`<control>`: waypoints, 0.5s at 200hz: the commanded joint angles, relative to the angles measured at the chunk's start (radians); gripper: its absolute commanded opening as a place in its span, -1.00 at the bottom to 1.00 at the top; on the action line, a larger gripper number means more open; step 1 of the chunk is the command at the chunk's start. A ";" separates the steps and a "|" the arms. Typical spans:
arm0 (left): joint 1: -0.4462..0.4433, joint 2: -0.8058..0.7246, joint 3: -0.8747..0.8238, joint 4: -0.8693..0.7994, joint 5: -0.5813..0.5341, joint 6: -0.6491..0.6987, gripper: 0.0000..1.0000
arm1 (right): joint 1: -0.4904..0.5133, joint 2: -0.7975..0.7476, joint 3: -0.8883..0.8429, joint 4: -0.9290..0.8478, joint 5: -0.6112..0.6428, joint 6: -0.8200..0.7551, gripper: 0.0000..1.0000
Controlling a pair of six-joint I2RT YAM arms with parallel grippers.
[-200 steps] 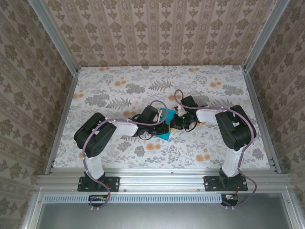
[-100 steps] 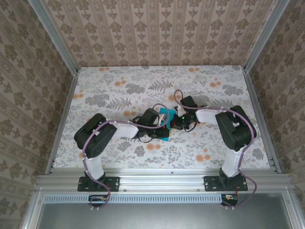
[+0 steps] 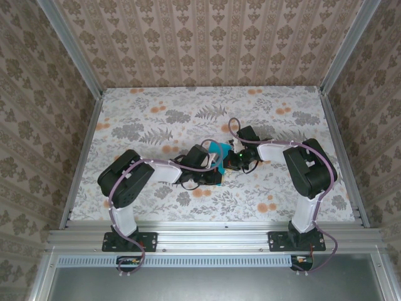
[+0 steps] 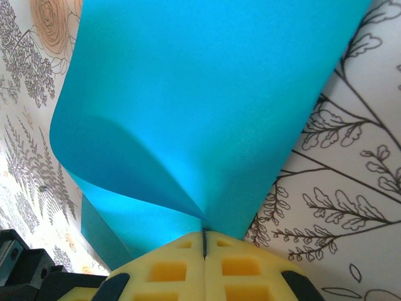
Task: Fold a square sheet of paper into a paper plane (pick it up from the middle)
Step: Fold the triangle a second time at the center of the table.
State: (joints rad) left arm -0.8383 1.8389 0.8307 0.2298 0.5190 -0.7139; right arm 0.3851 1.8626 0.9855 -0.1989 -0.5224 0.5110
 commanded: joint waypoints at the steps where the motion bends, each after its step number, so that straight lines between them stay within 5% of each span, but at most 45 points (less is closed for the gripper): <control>1: -0.020 -0.014 -0.019 -0.087 0.006 0.047 -0.99 | -0.003 0.045 -0.024 -0.144 0.175 -0.031 -0.90; 100: -0.048 -0.066 -0.052 -0.179 0.005 0.086 -1.00 | -0.003 0.062 -0.007 -0.159 0.194 -0.045 -0.90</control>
State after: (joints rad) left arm -0.8692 1.7916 0.8040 0.1570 0.5049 -0.6674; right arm 0.3916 1.8656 1.0027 -0.2279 -0.5034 0.4923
